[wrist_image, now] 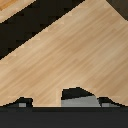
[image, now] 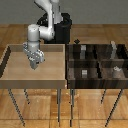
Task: Place the milk carton into the appropriate compartment.
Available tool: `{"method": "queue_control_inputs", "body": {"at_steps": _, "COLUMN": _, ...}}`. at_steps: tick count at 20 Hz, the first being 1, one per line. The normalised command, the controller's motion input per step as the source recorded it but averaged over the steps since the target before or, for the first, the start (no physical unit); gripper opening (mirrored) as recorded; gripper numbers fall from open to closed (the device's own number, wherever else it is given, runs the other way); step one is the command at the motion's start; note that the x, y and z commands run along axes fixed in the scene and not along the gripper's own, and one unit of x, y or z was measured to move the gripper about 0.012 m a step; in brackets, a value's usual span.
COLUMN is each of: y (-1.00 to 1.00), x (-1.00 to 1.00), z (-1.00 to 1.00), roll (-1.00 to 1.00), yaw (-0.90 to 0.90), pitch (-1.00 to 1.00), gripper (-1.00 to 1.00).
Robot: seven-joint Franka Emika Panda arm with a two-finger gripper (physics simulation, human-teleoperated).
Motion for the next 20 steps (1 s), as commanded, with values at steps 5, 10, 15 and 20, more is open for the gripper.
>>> {"method": "queue_control_inputs", "body": {"at_steps": 5, "y": 0.00, "x": 0.00, "z": -0.40, "roll": 0.00, "yaw": 0.00, "pitch": 0.00, "gripper": -1.00}}
{"method": "queue_control_inputs", "body": {"at_steps": 10, "y": 0.00, "x": 0.00, "z": 0.00, "roll": 0.00, "yaw": 0.00, "pitch": 0.00, "gripper": -1.00}}
{"method": "queue_control_inputs", "body": {"at_steps": 15, "y": 0.00, "x": 0.00, "z": 0.60, "roll": 0.00, "yaw": 0.00, "pitch": 0.00, "gripper": -1.00}}
{"method": "queue_control_inputs", "body": {"at_steps": 20, "y": 0.00, "x": 0.00, "z": 1.00, "roll": 0.00, "yaw": 0.00, "pitch": 0.00, "gripper": -1.00}}
